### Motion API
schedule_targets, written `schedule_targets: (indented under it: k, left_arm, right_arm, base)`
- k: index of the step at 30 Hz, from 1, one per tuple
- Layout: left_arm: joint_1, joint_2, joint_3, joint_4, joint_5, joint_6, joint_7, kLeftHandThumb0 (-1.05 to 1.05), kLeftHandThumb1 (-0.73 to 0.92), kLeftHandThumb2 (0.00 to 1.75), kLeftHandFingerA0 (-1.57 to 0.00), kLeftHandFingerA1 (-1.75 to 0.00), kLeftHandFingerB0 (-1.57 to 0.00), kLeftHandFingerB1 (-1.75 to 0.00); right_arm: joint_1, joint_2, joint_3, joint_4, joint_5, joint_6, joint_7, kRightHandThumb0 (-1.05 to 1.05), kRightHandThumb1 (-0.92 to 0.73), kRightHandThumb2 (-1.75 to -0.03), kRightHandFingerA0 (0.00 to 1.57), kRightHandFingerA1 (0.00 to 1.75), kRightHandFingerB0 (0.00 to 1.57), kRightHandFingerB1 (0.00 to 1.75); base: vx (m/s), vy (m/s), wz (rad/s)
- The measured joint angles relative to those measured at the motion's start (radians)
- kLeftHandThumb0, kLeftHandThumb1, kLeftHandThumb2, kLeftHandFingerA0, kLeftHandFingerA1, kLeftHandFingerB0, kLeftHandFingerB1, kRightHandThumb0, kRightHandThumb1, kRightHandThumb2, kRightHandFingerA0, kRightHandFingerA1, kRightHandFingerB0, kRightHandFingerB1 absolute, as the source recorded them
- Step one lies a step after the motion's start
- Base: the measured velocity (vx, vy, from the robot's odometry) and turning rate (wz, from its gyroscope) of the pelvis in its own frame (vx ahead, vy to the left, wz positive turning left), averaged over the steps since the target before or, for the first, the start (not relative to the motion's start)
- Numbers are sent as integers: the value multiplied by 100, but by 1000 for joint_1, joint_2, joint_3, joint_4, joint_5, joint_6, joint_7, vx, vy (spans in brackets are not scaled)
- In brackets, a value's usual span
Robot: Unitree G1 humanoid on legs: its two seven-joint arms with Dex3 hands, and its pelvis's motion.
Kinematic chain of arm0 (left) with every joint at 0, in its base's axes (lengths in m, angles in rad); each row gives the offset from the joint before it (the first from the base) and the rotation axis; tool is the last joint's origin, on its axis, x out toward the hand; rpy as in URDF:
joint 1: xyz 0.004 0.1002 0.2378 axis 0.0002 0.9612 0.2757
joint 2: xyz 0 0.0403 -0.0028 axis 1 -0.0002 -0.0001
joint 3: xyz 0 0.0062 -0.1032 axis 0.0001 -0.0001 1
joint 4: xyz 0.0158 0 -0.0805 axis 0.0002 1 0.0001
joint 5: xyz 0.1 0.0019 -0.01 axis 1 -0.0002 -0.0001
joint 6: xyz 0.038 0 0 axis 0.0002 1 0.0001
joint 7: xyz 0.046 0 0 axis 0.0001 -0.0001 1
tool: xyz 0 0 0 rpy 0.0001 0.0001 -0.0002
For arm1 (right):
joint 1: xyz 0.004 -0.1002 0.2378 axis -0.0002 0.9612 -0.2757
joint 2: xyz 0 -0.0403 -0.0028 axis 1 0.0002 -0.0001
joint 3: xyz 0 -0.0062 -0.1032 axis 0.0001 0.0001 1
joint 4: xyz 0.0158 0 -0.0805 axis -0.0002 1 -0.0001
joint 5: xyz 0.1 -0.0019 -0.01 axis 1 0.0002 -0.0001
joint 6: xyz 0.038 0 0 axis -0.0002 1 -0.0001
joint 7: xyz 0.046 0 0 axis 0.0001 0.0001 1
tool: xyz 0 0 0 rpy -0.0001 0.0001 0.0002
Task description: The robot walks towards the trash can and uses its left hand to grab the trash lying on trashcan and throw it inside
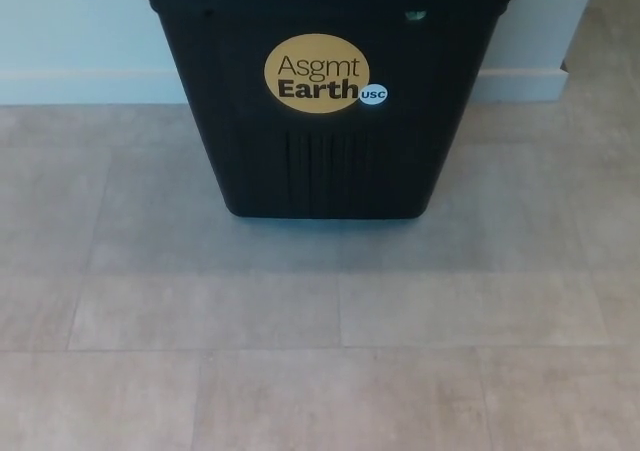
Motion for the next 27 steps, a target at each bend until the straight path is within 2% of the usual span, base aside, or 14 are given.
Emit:
schedule_targets:
  k: [3,4,9,10,19,20,21,22,25,26,27]
  left_arm:
    - [-1,0,-2,12,1,-5,-1,-5,44,53,-47,-61,-43,-53]
    - [-3,1,-2,17,1,-13,0,-6,26,75,-36,-63,-38,-61]
    - [14,-1,-7,-4,2,-30,0,-6,26,75,-36,-63,-38,-61]
    - [17,0,-7,-6,2,-30,0,-5,29,77,-43,-65,-37,-60]
    - [20,18,-1,-27,1,-27,-1,-7,27,76,-40,-64,-42,-62]
    - [20,21,0,-32,1,-27,-1,-4,31,79,-41,-65,-36,-60]
    - [21,20,0,-34,1,-27,-2,-4,31,79,-41,-65,-36,-60]
    - [20,20,0,-34,0,-27,-3,-6,46,53,-44,-59,-43,-52]
    - [19,20,1,-30,-2,-25,-7,-6,46,53,-44,-59,-43,-52]
    - [19,21,2,-30,-2,-25,-7,-4,30,78,-37,-63,-37,-60]
    - [20,21,2,-30,-3,-25,-7,-4,46,52,-48,-60,-49,-54]
  right_arm:
    - [3,-1,-1,0,0,-5,-6,-49,-54,-57,18,46,28,34]
    - [5,1,0,0,-1,-7,-10,-48,-54,-57,17,46,27,35]
    - [11,-7,1,-3,-3,-10,-27,-48,-54,-57,17,46,27,35]
    - [12,-7,1,-3,-3,-10,-28,-56,-43,-73,15,51,22,44]
    - [8,3,5,0,-3,-10,-29,-61,-44,-76,14,52,21,45]
    - [7,3,5,0,-3,-10,-29,-63,-45,-77,12,52,19,46]
    - [6,3,5,0,-3,-10,-29,-63,-45,-77,12,52,19,46]
    - [5,2,8,-1,-3,-10,-29,-64,-45,-78,12,52,19,46]
    - [2,-1,15,0,-6,-9,-29,-64,-45,-78,12,52,19,46]
    - [2,-1,17,0,-6,-9,-29,-65,-46,-78,11,53,17,46]
    - [1,-1,18,1,-7,-9,-29,-65,-46,-78,11,51,16,44]
  base:
    - [71,-69,11]
    - [0,0,0]
    - [17,22,12]
    - [93,129,-8]
    - [178,338,-6]
    - [240,182,2]
    - [213,143,-2]
    - [235,104,8]
    - [226,17,12]
    - [278,-49,10]
    - [277,-73,10]
